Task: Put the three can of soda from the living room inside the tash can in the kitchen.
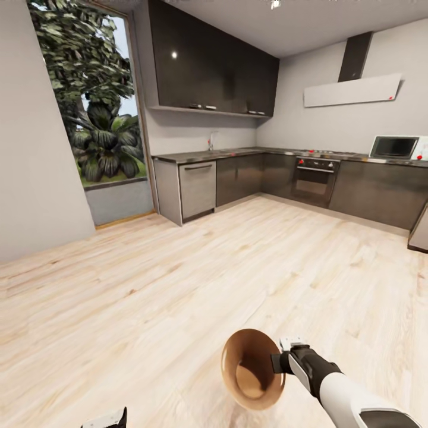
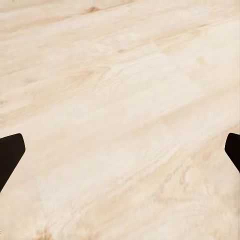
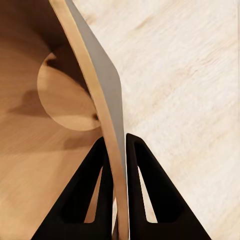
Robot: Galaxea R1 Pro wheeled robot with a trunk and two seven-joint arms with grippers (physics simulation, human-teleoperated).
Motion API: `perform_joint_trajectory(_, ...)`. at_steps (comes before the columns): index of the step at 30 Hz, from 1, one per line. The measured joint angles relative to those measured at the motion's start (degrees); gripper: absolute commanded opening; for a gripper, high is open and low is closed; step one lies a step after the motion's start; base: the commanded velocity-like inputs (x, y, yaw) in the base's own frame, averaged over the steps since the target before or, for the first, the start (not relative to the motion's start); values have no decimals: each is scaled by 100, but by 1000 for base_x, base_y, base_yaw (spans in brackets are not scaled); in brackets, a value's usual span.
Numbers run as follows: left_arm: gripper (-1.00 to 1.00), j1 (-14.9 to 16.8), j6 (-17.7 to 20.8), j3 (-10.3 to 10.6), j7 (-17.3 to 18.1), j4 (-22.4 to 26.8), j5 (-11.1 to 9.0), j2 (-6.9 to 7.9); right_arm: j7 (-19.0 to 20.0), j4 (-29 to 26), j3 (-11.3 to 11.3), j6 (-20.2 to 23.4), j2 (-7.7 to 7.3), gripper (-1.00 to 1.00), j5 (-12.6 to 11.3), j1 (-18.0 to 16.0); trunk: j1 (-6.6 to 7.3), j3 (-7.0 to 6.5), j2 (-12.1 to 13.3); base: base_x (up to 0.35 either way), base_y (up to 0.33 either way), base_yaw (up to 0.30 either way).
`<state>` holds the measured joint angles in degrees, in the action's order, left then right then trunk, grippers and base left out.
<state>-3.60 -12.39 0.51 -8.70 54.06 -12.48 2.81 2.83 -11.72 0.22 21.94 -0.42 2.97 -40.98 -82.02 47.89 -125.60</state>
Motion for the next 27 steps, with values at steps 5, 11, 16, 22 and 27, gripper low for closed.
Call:
perform_joint_trajectory(5,100,0,0,1,0,0,0,0,0,6,2,-146,-2,-100,9,43,110,-105,201,0,0,0)
perform_joint_trajectory(11,100,0,0,0,0,-2,0,0,-1,-2,4,-203,-4,-100,13,146,242,-232,441,0,0,0)
perform_joint_trajectory(16,100,0,0,2,0,-8,6,0,1,-18,0,-662,-7,-100,21,273,352,-338,642,0,0,0)
perform_joint_trajectory(22,100,0,0,2,-1,-101,13,0,146,-25,21,-1221,-87,-100,30,592,483,-449,882,0,0,0)
perform_joint_trajectory(27,100,29,1,-2,-8,-133,153,0,802,-30,41,-1724,-378,-100,17,812,593,-539,1083,0,0,0)
